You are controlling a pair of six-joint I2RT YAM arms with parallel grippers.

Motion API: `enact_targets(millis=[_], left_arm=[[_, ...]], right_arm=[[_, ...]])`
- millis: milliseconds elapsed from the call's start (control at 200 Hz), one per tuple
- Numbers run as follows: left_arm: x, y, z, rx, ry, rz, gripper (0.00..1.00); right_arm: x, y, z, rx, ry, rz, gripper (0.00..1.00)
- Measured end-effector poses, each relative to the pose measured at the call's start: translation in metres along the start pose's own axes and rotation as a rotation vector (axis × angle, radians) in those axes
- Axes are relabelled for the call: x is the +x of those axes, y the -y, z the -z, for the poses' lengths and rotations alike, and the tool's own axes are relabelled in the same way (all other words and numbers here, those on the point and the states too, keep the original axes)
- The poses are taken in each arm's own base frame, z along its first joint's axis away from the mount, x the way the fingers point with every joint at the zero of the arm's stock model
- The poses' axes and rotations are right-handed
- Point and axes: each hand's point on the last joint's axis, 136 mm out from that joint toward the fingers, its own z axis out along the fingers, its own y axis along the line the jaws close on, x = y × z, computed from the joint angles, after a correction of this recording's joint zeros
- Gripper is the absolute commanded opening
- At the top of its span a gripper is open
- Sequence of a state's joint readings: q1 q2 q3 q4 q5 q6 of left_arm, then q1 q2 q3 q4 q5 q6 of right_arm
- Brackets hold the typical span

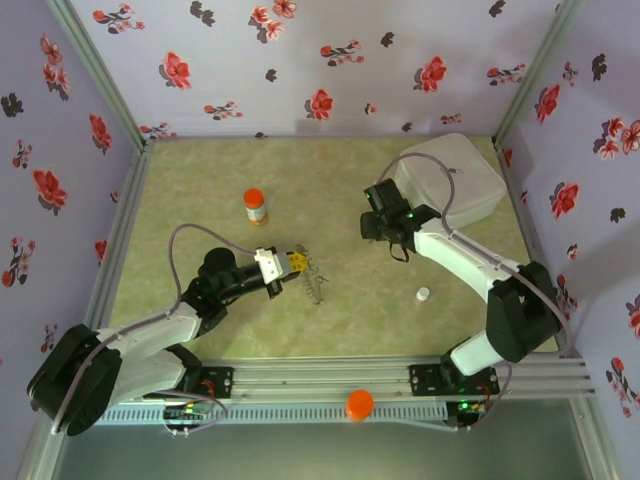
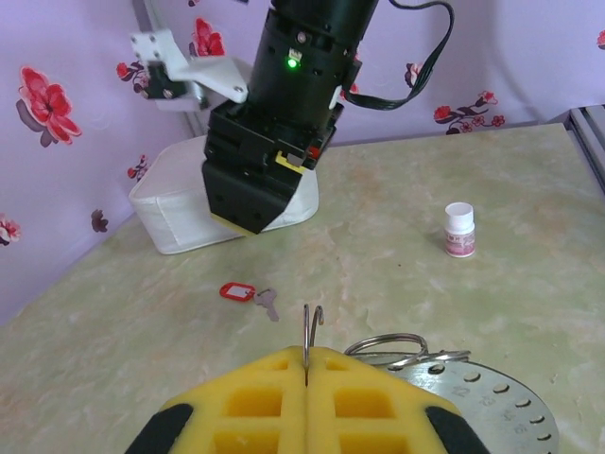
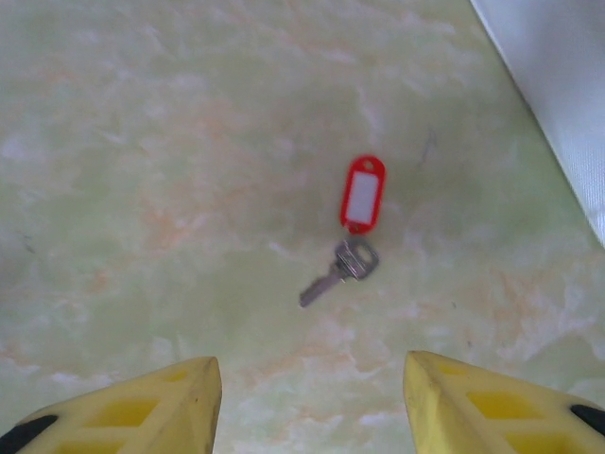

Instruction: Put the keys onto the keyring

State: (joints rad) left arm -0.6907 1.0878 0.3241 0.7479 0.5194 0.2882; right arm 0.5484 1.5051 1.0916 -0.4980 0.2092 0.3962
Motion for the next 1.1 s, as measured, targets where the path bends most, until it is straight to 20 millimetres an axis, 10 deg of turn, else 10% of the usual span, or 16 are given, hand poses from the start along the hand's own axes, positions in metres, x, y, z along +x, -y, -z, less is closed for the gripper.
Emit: enact_targets(millis=[625, 1100], left_arm=[[-0.005, -0.003, 0.002, -0.019, 0.012, -0.008, 0.0], [-0.005, -0.003, 0.002, -0.018, 0.01, -0.007, 0.0]], right_arm=[[0.012, 0.012, -0.014, 0.053, -0.094, -0.071, 0.58], [0.005, 0.014, -0.078, 0.139, -0.191, -0.078, 0.38]])
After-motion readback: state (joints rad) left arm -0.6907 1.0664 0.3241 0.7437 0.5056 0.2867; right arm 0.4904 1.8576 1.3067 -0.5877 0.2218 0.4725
